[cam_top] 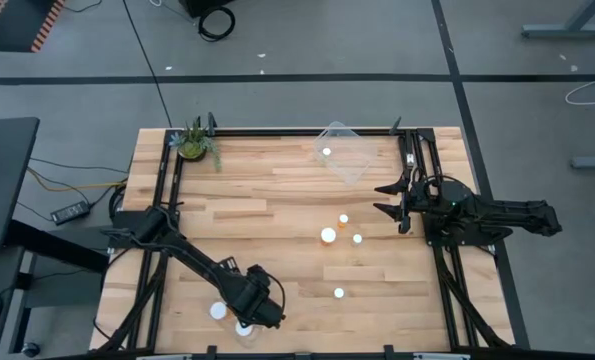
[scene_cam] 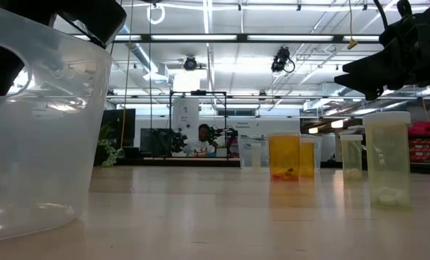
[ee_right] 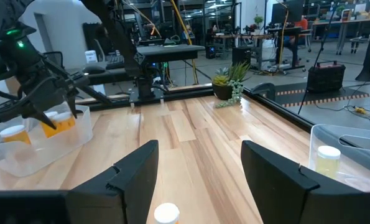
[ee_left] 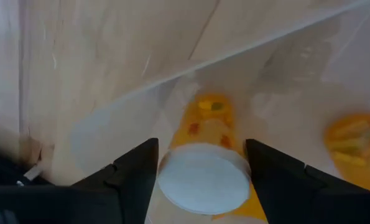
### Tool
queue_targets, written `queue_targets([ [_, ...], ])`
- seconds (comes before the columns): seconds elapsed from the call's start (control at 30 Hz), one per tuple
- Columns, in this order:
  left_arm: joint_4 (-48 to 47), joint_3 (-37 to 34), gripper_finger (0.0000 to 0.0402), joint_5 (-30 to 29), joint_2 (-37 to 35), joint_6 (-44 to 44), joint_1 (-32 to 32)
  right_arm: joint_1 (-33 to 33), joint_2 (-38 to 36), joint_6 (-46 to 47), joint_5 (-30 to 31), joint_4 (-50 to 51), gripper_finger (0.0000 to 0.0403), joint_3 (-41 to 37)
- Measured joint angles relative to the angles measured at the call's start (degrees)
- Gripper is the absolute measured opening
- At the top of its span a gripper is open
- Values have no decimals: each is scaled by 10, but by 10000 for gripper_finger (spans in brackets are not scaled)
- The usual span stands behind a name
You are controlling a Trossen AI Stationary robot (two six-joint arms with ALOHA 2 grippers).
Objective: Pick and place medicine bottles into bin by pill shape (circle, oval)
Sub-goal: Put the orange capsule bottle into the bottom transparent bin
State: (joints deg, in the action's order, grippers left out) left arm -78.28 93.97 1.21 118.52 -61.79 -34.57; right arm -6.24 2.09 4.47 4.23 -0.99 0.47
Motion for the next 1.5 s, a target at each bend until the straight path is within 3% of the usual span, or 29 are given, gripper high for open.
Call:
queue_targets([
  [0.43,-2,5,270,1,0,12,7,0,0,0,0,0,237,0],
  [0.83,-92,116,272,-13,-1,53,32,0,0,0,0,0,237,0],
  [1.03,-76,158,272,-78,-1,103,53,0,0,0,0,0,237,0],
  [1.33,-22,161,272,-190,-1,178,86,0,0,0,0,0,237,0],
  [1.5,29,160,272,-211,-1,235,118,0,0,0,0,0,237,0],
])
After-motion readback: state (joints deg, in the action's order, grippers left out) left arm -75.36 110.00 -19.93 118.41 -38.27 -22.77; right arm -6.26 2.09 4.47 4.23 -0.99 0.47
